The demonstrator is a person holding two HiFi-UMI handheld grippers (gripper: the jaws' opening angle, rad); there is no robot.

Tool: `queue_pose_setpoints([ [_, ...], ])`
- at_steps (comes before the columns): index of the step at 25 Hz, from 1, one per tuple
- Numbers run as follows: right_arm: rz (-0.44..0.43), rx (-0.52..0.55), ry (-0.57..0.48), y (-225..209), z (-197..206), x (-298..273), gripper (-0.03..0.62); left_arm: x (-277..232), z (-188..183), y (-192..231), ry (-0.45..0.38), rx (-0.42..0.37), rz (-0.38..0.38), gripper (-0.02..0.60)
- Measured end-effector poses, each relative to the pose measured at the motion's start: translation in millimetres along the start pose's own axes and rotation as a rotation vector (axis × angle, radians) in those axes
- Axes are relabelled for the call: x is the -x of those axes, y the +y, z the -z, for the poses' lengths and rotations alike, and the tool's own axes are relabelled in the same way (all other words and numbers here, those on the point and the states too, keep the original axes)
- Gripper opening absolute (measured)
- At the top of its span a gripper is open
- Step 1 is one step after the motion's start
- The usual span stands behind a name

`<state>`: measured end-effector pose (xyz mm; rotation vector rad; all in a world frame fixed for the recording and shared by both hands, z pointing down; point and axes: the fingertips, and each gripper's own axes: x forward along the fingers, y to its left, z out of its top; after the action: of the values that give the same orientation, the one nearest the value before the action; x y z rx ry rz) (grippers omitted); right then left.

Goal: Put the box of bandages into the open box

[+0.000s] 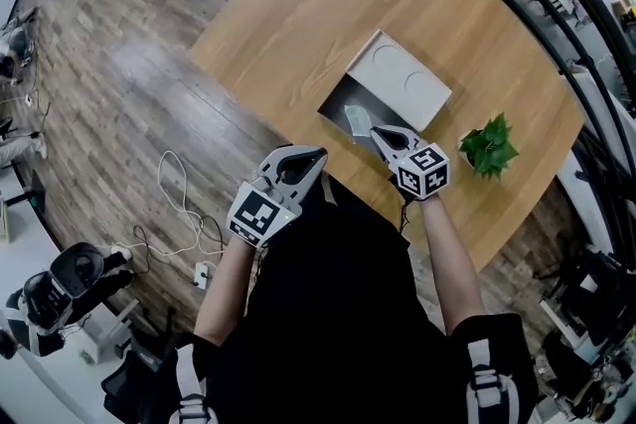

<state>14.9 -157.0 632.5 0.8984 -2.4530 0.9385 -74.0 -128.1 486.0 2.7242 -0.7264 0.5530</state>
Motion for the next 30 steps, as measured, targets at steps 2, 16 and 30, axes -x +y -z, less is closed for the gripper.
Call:
queue_pose_setpoints([
  [2,0.011,-0.007,0.021,-4,3,-6,0.025,-1,2,0,0.01,0.007,0.012,0.021],
  [16,0.106,-0.08,0.148,-24,13,-34,0.025,-10,-6,26,0.021,-0.006,0.097,0.021],
  [30,0.171,-0.154,0.25,-40,28,-56,0.025,-15,-5,49,0.036,-0.003,0.142,0.021],
])
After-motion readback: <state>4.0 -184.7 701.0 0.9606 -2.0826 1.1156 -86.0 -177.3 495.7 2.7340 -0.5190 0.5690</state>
